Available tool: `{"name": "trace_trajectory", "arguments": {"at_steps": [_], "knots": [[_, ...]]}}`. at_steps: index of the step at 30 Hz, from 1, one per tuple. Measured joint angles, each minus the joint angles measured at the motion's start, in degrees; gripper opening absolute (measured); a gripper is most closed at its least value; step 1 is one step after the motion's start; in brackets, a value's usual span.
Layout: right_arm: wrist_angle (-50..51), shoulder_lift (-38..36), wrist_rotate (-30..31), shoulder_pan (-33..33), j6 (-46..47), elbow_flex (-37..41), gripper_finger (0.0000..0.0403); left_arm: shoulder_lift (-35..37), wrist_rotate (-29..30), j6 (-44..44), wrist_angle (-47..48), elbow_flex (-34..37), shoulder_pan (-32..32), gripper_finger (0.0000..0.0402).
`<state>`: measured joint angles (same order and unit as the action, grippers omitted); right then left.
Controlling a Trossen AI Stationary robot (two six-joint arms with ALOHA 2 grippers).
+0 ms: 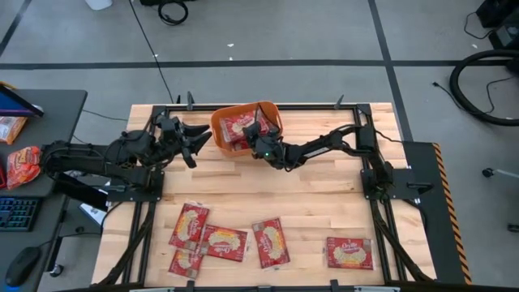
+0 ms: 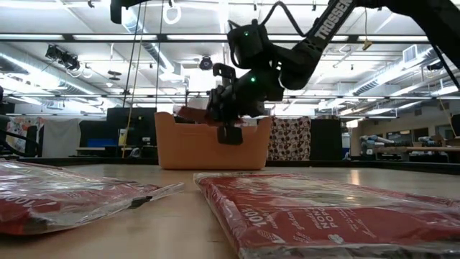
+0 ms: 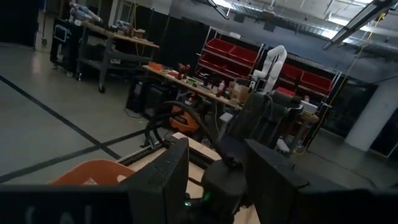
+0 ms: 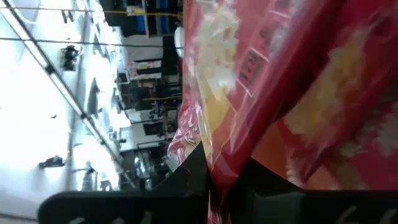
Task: Sort popcorn bags into baskets
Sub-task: Put the red popcorn bag into the orange bin
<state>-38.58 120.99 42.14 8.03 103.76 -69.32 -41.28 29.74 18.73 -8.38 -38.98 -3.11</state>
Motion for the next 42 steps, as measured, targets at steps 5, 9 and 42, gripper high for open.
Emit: {"name": "trace_trajectory", "arguments": {"at_steps": [5, 9, 42], "knots": [[-0.5, -0.2, 0.2, 0.2, -0.7, 0.0, 0.0039, 0.0, -0.7, 1.7, 0.9, 0.0, 0.0, 0.0156], [-0.8, -0.2, 0.0, 0.4, -1.7, 0.0, 0.0039, 0.0, -2.0, 1.7, 1.4, 0.0, 0.0, 0.0156], [2.1, -1.6, -22.1, 3.5, -8.1, 0.0, 0.0194, 0.2, -10.7, 14.2, 7.8, 0.0, 0.0, 0.0156]]}}
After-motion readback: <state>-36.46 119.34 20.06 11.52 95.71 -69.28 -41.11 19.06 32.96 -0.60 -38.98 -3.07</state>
